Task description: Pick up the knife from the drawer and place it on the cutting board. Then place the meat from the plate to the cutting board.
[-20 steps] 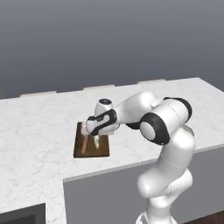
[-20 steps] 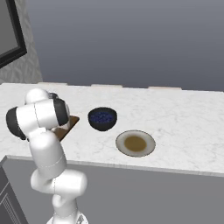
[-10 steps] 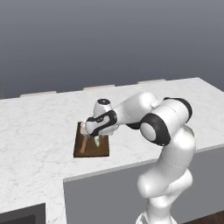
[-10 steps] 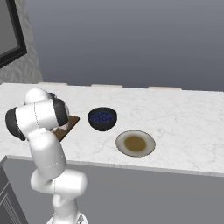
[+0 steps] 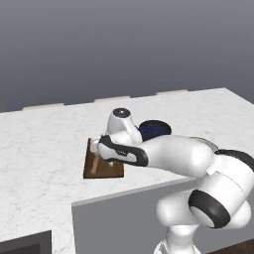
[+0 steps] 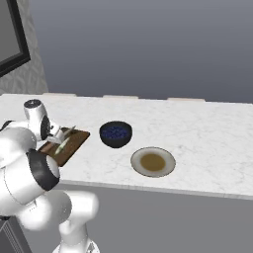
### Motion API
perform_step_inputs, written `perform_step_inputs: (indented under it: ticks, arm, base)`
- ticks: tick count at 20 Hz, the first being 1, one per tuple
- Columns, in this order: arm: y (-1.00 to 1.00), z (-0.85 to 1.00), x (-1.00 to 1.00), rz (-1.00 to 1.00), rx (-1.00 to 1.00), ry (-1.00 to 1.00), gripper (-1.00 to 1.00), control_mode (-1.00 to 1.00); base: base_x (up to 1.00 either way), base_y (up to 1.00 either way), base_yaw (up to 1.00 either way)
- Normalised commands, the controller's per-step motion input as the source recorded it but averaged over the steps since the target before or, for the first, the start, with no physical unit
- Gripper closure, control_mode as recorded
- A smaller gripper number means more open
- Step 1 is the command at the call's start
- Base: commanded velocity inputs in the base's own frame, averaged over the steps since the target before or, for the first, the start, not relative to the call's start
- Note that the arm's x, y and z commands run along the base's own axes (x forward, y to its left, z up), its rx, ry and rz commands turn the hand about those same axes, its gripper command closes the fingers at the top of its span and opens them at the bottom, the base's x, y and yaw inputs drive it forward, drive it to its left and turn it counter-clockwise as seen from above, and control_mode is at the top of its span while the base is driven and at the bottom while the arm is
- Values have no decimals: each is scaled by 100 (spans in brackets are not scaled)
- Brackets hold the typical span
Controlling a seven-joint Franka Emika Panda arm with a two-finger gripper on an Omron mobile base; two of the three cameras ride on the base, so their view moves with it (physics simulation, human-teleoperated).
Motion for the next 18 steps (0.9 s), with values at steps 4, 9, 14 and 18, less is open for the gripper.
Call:
perform_step_inputs:
  ticks: [4, 9, 14, 18]
  arm:
    - [-1, 96, -100, 6, 0, -16, -100, -100]
    - [0, 100, -100, 9, 0, -17, -100, -100]
    - [-2, 100, -100, 11, 0, -18, -100, -100]
    - [-9, 100, -99, 13, 0, -19, -100, -100]
  base:
    - [0, 0, 0]
    - [0, 0, 0]
    - [0, 0, 0]
    - [0, 0, 0]
